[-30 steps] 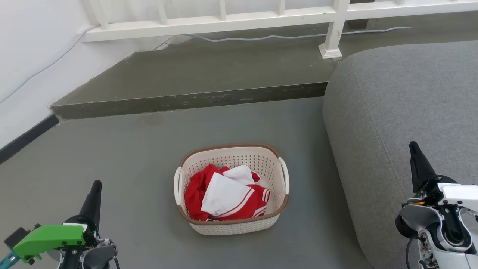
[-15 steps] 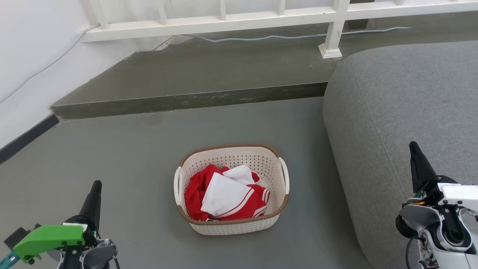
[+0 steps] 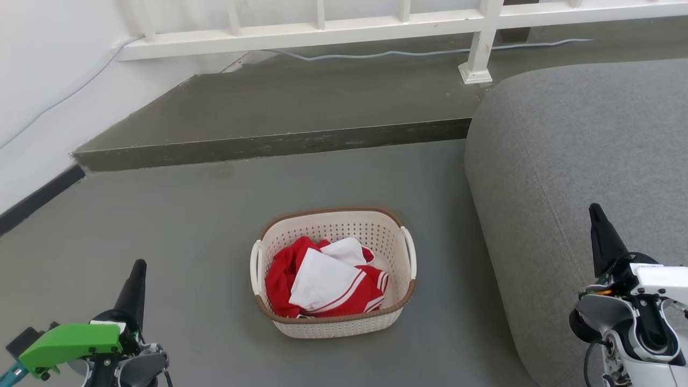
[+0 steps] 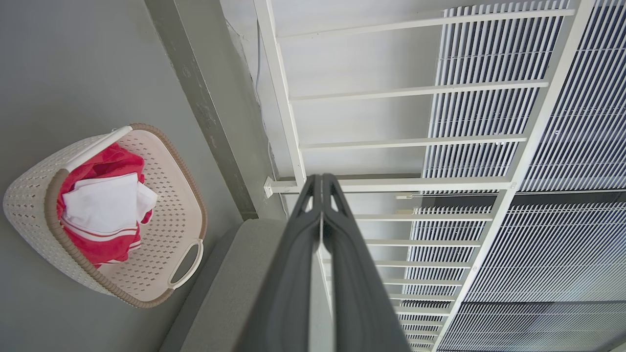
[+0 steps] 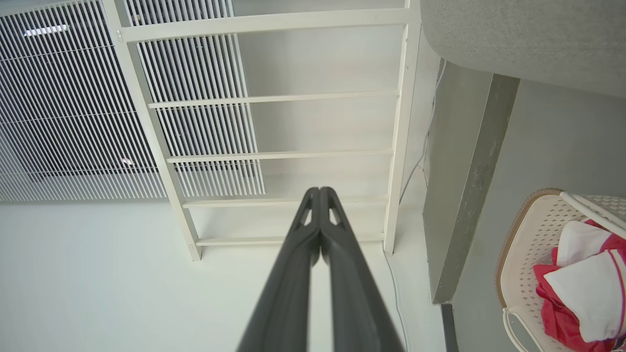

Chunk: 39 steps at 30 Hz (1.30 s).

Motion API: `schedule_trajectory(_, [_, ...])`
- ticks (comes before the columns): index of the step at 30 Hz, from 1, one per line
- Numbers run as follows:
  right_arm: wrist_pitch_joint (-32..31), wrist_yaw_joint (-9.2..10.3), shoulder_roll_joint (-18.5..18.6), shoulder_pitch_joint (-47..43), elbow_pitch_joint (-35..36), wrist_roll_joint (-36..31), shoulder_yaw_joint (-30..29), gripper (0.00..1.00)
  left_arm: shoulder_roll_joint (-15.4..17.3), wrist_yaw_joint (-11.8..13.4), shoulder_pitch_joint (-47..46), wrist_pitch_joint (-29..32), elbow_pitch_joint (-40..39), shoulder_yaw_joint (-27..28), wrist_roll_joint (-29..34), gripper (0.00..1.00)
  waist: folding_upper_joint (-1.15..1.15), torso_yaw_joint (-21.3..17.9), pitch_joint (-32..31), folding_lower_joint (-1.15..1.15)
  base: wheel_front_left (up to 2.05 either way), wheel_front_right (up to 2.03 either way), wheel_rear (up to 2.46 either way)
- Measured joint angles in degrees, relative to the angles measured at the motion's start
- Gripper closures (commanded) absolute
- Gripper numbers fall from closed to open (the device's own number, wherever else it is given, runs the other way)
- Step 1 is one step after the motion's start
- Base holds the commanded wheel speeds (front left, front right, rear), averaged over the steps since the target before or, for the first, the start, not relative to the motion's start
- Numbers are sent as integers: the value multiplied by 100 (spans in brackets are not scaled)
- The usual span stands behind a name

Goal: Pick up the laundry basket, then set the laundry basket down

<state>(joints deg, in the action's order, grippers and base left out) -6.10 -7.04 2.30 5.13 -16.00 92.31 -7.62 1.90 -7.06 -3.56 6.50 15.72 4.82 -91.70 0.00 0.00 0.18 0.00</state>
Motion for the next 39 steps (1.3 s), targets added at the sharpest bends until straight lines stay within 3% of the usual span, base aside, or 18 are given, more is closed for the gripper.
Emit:
schedule_trajectory(16, [0,0,0,0,0,0,0,100,0,0,0,0,0,0,0,100,0,0,0,0,0,0,0])
schedule_trajectory(17, [0,0,0,0,0,0,-1,0,0,0,0,0,0,0,0,0,0,0,0,0,0,0,0])
schedule_trajectory(18, [0,0,0,0,0,0,-1,100,0,0,0,0,0,0,0,100,0,0,0,0,0,0,0])
schedule_trajectory(19, [0,1,-12,-7,-51,0,2,100,-13,2,14,0,48,-2,1,100,0,0,0,0,0,0,0])
schedule_trajectory(20, [0,1,-40,-41,-110,0,4,0,-38,2,49,0,112,-5,1,0,0,0,0,0,0,0,0])
schedule_trajectory(39, [129,7,-122,-217,-13,-75,223,0,-116,4,183,-301,125,-165,12,0,0,-2,17,0,0,0,0])
